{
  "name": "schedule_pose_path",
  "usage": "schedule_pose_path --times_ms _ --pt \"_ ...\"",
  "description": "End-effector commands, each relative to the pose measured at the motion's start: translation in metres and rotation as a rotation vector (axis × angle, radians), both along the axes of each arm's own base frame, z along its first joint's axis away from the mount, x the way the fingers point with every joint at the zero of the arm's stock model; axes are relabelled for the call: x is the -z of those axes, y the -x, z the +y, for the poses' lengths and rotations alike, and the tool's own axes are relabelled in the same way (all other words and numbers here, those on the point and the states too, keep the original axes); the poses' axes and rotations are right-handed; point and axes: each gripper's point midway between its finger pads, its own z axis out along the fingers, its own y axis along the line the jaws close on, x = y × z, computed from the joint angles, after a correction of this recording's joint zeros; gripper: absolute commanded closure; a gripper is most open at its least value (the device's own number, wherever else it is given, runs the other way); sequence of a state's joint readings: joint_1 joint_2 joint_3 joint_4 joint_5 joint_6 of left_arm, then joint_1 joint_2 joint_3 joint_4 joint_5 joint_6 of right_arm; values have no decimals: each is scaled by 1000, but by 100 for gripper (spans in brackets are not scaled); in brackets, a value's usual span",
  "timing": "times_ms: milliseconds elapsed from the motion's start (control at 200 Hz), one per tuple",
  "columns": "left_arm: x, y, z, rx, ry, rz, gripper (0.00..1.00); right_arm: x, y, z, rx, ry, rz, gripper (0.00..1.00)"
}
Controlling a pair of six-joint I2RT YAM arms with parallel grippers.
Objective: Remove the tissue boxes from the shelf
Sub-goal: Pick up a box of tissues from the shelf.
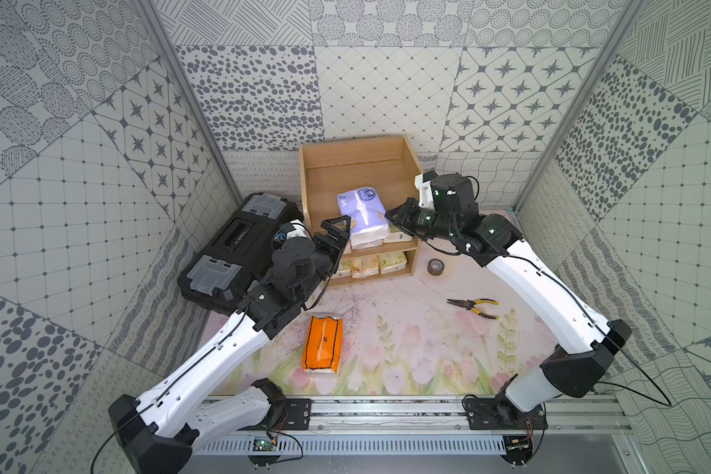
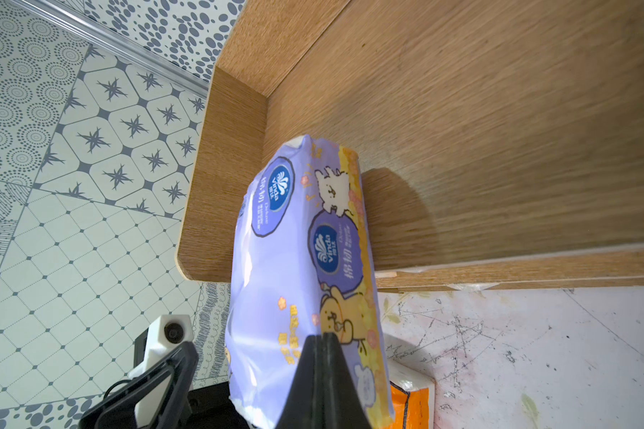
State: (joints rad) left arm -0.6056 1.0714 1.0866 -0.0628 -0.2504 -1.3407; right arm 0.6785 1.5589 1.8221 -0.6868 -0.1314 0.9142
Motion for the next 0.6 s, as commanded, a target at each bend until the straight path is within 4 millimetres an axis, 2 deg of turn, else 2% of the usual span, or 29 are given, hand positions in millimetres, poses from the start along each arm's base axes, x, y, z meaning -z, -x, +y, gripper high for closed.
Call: schedule_pose_path --times_ms 0,70,145,275,595 --pt "-23 -8 -28 124 82 -65 0 -25 6 -4 -11 -68 -55 100" --pt "-15 -11 -30 121 86 -40 1 -25 8 -6 -10 -74 -58 100" --pt "-9 -15 -32 117 98 -31 5 -27 10 -8 -10 -85 -59 100" --pt "-7 -19 -39 140 103 -36 24 -23 13 -9 -31 -103 -37 100" --pt "-9 -21 -50 183 123 -58 58 -22 19 -16 -34 -107 -31 100"
